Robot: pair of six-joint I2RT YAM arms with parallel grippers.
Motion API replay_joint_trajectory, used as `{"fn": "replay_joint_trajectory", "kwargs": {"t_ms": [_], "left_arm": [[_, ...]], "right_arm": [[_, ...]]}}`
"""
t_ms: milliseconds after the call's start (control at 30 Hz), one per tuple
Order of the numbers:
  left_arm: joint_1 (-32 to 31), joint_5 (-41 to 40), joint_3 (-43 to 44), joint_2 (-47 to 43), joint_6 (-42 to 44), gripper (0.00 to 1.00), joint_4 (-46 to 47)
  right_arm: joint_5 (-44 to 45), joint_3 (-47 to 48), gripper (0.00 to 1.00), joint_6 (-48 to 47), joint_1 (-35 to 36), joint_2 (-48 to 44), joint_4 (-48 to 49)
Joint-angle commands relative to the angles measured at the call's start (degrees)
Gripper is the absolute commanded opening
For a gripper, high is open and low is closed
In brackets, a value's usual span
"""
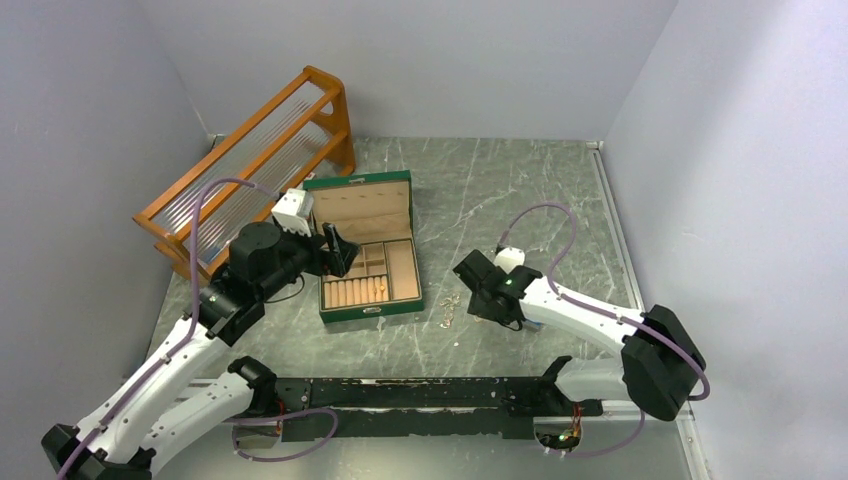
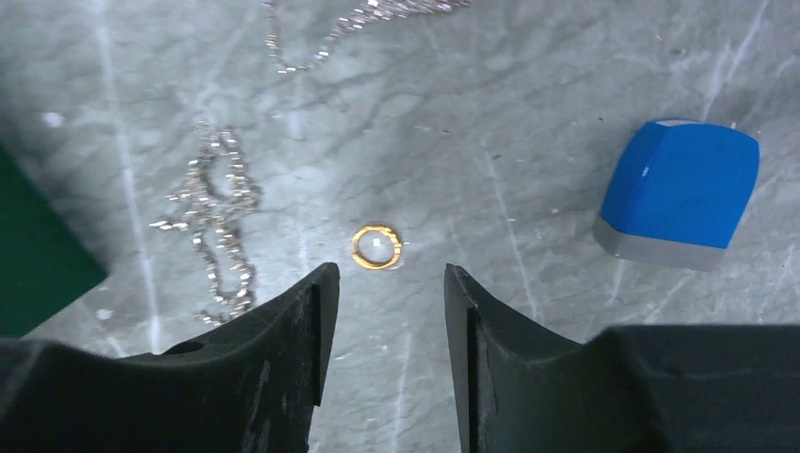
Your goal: Organize the mixed jewelry
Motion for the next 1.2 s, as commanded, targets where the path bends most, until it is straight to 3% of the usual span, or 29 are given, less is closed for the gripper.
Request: {"fn": "replay_joint_trajectory", "kwargs": {"t_ms": [0,167,767,1167], "left_arm": [[0.22,3.52,-0.36,1.37,-0.57,0.88,3.03],[0.19,4.58,-0.57,2.15,-1.35,0.87,3.57],[0.26,4.64,-0.88,2.55,-1.60,0.87,3.96],[0.19,5.45,-1.09,2.91,-2.22,0.86,4.11]], "right_arm": [[-3.39,-2.84,0.47,-1.70,-3.20,-0.33,2.21],[-5.78,-2.27,0.38,-6.41,-4.86,4.04,4.21],[-7.68,-3.00,0.26,-11.48,-7.52,7.80,8.30],[-8.56,-3.63,0.02,-10.47,-7.98,5.97,8.85]]}}
